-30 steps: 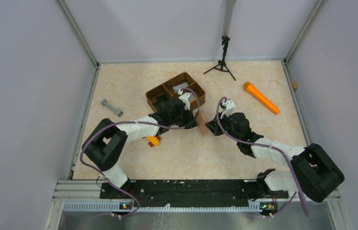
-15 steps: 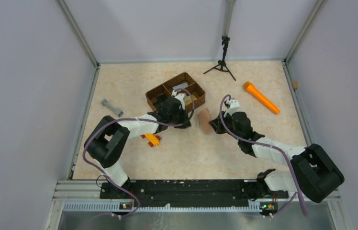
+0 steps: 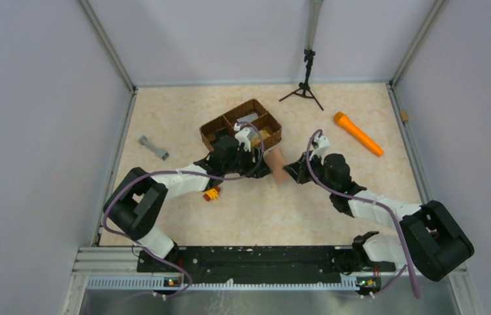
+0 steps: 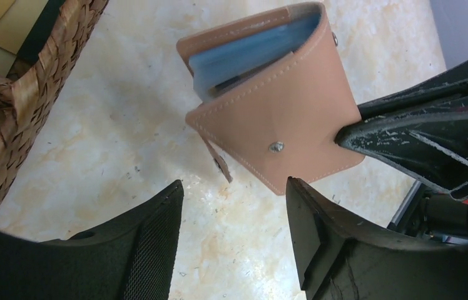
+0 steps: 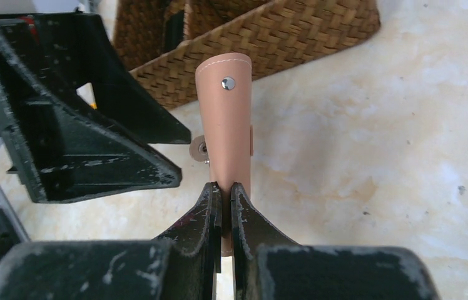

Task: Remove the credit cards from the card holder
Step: Open the card holder at the center of the board.

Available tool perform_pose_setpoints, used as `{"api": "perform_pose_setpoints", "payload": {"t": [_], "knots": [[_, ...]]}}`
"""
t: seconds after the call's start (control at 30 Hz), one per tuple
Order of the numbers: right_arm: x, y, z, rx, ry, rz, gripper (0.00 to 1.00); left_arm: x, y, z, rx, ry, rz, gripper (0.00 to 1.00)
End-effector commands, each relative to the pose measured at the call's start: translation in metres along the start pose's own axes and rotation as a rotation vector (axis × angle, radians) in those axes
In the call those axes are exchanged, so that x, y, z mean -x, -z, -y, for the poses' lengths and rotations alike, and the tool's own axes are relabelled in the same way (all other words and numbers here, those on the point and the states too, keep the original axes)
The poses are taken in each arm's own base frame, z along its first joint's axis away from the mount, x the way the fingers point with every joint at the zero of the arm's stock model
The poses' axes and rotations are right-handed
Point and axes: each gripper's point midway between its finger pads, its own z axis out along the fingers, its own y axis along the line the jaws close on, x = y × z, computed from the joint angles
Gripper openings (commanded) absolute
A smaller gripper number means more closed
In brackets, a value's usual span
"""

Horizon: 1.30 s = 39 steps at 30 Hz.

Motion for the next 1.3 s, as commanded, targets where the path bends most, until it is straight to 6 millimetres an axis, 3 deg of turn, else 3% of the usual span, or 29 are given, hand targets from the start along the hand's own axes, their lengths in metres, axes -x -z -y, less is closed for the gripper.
{"api": "perform_pose_setpoints", "payload": {"t": [0.0,0.27,0.73,0.93,0.97,1.07,1.1,1.17,1.27], "knots": [[0.032,0.006,-0.034,0.160,0.032,0.118,0.00,0.019,0.000,0.010,-0.054,0.012,0.048,0.63],[0.034,0.009,-0.037,0.176,0.036,0.133,0.00,0.020,0.000,-0.010,-0.010,0.074,0.037,0.47],[0.034,0.012,-0.046,0.227,0.037,0.133,0.00,0.020,0.000,-0.005,-0.048,0.070,0.021,0.34],[0.033,0.008,-0.032,0.145,0.019,0.128,0.01,0.018,0.000,0.000,-0.080,0.070,0.012,0.01],[0.032,0.006,-0.025,0.107,0.014,0.123,0.07,0.019,0.000,-0.001,-0.075,0.070,0.013,0.00],[0.028,0.003,-0.004,-0.004,-0.003,0.102,0.48,0.019,0.002,0.000,-0.079,0.065,0.013,0.00],[0.025,0.001,0.001,-0.025,-0.007,0.090,0.56,0.019,0.003,0.002,-0.084,0.064,0.013,0.00],[0.022,-0.002,0.011,-0.081,-0.013,0.068,0.65,0.019,0.005,0.005,-0.099,0.060,0.010,0.00],[0.019,-0.005,0.019,-0.124,-0.008,0.045,0.69,0.019,0.009,0.016,-0.147,0.056,0.000,0.00]]}}
